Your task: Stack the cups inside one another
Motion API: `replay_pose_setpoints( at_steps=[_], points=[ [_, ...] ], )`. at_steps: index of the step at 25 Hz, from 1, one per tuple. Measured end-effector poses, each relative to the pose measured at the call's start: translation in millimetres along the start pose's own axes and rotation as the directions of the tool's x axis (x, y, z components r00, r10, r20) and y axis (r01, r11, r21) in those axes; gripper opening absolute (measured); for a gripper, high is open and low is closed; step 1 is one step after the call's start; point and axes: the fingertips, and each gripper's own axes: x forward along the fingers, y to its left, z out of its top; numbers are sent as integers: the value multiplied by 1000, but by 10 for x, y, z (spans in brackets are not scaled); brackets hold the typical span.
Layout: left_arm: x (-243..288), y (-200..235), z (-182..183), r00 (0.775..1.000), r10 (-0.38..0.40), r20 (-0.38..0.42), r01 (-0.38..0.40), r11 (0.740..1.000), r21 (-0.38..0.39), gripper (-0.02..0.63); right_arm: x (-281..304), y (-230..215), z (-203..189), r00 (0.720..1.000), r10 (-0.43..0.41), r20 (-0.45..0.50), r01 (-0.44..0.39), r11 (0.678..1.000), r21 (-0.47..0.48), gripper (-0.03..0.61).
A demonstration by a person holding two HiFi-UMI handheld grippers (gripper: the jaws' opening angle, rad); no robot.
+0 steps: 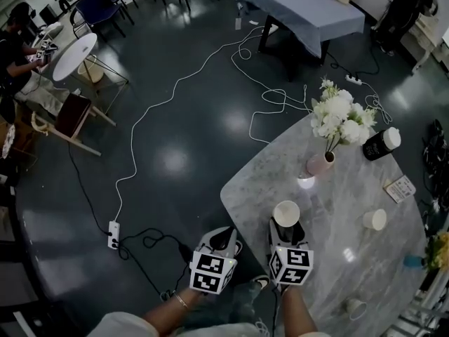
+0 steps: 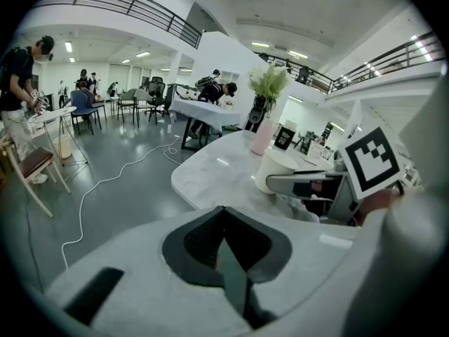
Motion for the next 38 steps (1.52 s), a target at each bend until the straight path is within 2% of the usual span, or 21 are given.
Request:
replay_pose_setpoints(
  at_steps=[19, 28, 38],
  points=[
    [12, -36, 16, 1000, -7, 1, 7, 1000, 5, -3, -76, -77, 41, 999, -27, 31, 27, 1000, 1, 236],
    [-4, -182, 149, 999, -31, 23, 30, 998, 51, -4, -286, -214, 129, 997, -67, 49, 66, 998, 23, 236],
    [29, -590, 282, 995, -94, 33, 89, 990, 113, -3, -676, -538, 202, 987, -141, 81, 137, 989, 58, 236]
  ],
)
